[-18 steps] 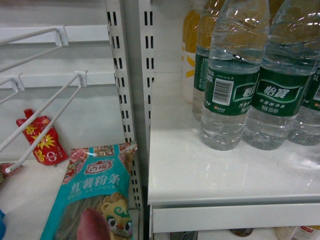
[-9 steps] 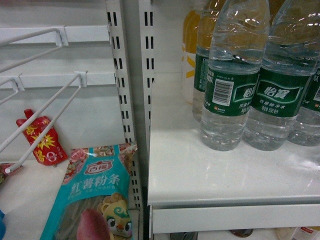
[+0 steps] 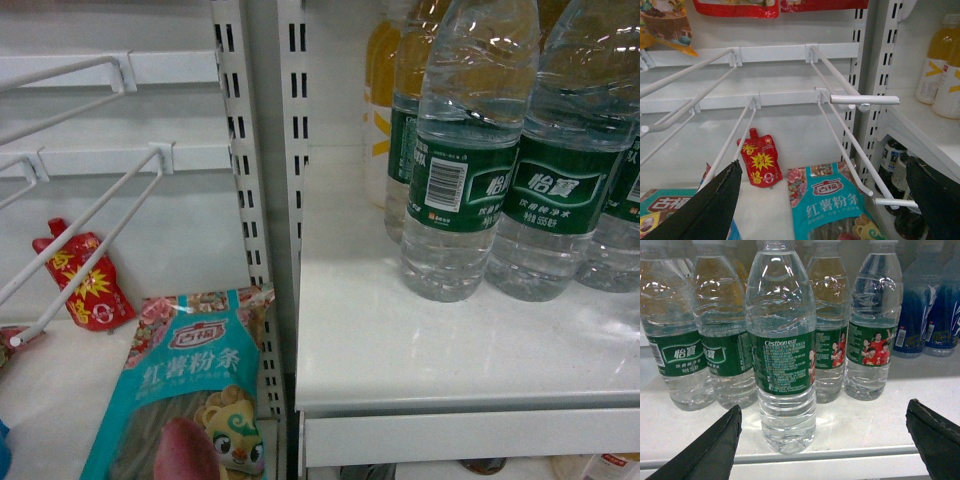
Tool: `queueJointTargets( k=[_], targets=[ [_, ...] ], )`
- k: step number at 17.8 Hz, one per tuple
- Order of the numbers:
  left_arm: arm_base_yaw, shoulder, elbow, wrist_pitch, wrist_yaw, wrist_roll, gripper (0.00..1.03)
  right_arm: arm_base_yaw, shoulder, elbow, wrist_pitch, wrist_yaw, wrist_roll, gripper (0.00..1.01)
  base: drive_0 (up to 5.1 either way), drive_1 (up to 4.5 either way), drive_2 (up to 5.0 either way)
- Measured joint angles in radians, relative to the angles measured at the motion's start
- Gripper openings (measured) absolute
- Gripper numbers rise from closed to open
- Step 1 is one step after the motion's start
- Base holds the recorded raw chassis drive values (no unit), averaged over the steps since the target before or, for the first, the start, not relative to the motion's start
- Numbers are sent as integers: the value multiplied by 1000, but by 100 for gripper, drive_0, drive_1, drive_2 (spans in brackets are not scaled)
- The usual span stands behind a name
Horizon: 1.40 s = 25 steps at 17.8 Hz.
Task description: Move water from second to third shelf
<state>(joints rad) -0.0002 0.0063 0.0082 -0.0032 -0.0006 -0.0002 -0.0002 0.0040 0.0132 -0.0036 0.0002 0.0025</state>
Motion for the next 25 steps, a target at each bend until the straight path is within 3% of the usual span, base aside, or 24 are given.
queueJointTargets(
  k=[25],
  targets=[
    [0, 0, 0, 0, 0, 0, 98, 0, 0, 0, 1, 0, -1, 98, 0, 0, 0]
  ],
)
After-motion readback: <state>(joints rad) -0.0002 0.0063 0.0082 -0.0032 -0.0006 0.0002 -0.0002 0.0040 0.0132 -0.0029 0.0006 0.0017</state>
